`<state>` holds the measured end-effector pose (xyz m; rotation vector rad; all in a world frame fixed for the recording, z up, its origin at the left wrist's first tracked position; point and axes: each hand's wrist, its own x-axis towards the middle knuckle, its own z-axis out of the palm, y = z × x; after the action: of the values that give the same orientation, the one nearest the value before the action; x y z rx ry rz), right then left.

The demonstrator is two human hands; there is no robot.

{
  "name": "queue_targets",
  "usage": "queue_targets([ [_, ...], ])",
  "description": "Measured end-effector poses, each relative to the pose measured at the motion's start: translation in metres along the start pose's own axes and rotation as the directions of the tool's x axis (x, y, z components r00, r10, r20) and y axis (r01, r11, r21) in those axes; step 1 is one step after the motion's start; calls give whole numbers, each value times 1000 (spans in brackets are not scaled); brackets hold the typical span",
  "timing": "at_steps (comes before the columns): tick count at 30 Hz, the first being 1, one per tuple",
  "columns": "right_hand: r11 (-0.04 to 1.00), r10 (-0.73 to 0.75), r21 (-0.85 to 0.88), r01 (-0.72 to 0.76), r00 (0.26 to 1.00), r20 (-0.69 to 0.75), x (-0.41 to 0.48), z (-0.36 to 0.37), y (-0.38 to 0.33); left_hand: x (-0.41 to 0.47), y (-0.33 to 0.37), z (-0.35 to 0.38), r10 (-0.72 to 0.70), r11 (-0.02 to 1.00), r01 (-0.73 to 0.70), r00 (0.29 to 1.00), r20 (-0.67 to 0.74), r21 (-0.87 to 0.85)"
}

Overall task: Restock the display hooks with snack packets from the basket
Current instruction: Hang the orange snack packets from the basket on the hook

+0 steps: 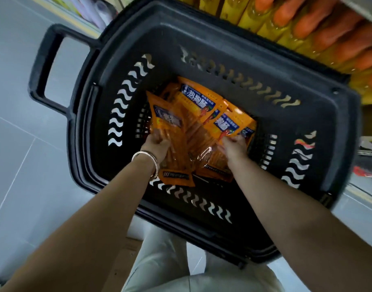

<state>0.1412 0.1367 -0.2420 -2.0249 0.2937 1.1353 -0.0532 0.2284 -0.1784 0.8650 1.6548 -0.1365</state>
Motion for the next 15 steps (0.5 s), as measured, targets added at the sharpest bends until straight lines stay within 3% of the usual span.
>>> queue_targets([
  [3,998,-23,60,24,1000,-6,-46,-30,3,-34,7,-3,80,997,-81,995,-53,-9],
  [8,996,-45,76,43,998,31,-111,-90,2,-101,20,-10,232,969,-222,969,87,-112],
  [12,964,-264,-5,264,962,-70,-161,-131,-19,-147,31,-13,311,948,-300,945,105,-109],
  [15,874,-484,-122,470,863,-146,-199,-169,-40,-184,45,-5,430,903,-427,897,105,-47],
])
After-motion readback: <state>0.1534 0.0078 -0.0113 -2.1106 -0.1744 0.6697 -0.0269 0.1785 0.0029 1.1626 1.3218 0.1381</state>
